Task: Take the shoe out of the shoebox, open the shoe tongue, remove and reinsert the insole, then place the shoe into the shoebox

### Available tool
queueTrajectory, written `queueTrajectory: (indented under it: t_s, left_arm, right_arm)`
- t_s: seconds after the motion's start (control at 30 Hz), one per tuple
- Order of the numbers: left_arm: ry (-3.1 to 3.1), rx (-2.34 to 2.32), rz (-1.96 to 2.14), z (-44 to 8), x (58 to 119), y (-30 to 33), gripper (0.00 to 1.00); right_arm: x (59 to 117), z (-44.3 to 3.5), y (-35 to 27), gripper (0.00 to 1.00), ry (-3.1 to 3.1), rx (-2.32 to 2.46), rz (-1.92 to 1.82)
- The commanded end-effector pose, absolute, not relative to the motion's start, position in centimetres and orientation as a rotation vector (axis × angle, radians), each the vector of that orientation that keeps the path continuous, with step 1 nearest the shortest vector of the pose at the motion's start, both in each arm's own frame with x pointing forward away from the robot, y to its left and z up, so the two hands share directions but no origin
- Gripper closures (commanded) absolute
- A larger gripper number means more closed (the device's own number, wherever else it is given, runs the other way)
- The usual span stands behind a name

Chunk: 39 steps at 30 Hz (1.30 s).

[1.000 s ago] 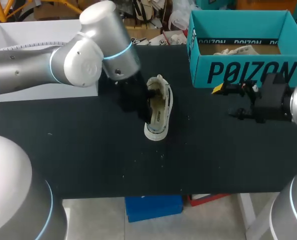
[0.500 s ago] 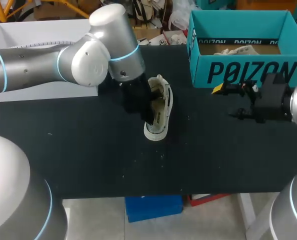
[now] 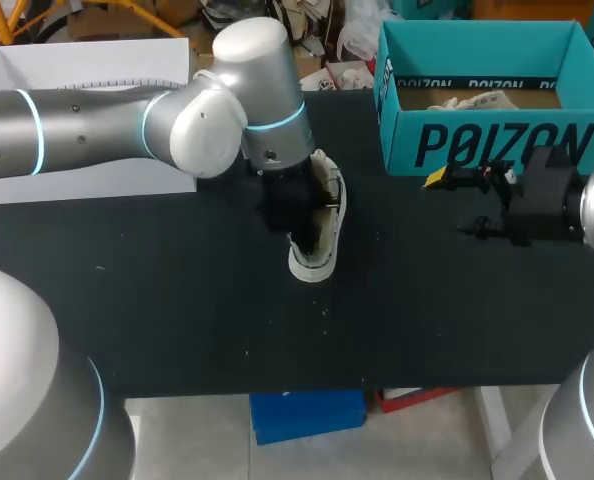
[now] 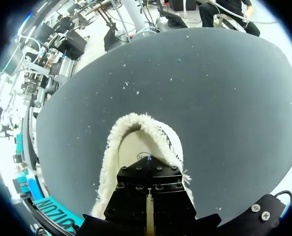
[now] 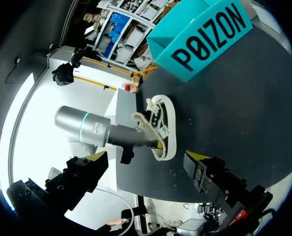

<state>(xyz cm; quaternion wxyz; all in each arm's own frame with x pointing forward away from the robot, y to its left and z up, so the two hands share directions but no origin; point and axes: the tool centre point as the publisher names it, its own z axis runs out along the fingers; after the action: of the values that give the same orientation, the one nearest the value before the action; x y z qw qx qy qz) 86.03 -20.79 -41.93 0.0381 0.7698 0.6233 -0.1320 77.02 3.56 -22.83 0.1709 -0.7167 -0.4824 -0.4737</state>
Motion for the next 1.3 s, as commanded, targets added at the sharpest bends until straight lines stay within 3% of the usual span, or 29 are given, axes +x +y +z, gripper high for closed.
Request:
queueTrajectory:
  t_s: [0.03,0.7,1.0,1.3]
  left_arm:
    - [1.906,2.351,-0.41,-42.0,86.1,-21.1,1.0]
    - [1.901,1.847,-0.691,-31.5,87.0,-15.0,1.0]
    - [1.822,1.35,-0.972,-30.0,89.3,-14.3,1.0]
    - [1.813,1.051,-0.95,-29.0,94.1,-14.4,1.0]
  right_arm:
    - [77.1,-22.8,3.6,0.0,-1.37,-2.037,-1.343]
    - [77.1,-22.8,3.6,0.0,-1.37,-2.037,-1.343]
    - [77.1,-22.8,3.6,0.0,-1.37,-2.037,-1.343]
    - [77.1,-22.8,3.6,0.0,-1.37,-2.037,-1.343]
